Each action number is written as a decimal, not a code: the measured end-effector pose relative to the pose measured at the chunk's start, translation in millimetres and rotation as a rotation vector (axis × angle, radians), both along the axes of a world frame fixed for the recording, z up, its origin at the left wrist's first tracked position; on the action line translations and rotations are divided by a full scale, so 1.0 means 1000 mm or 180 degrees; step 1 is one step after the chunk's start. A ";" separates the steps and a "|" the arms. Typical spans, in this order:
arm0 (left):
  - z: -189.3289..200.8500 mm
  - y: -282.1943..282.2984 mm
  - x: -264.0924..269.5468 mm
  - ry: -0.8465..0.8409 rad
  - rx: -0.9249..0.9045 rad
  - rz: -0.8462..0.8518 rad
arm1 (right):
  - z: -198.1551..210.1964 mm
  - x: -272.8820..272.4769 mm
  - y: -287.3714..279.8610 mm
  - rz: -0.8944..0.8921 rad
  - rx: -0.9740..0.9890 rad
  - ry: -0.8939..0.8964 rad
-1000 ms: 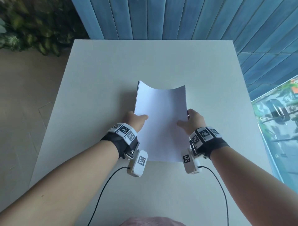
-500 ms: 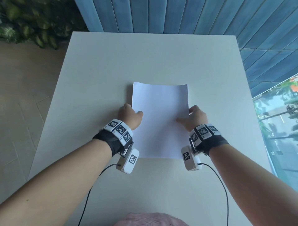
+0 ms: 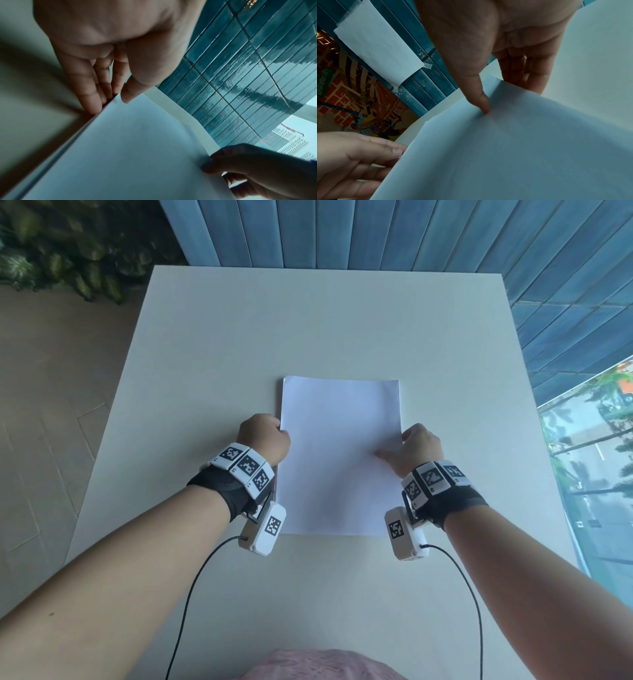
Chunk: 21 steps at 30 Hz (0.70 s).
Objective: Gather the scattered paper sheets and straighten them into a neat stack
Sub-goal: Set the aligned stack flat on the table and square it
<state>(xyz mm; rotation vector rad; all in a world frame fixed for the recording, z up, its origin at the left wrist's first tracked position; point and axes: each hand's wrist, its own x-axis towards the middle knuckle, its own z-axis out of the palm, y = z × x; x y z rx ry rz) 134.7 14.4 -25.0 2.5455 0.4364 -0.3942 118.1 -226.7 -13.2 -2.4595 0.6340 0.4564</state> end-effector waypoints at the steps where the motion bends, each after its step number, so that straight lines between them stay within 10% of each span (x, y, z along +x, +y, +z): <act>1: 0.001 0.000 0.001 0.0058 -0.0014 -0.0008 | 0.000 -0.001 0.000 -0.0015 -0.0004 -0.0013; 21: 0.017 -0.001 0.001 0.0333 -0.0275 0.0056 | 0.005 -0.002 0.010 0.0206 -0.0179 -0.0028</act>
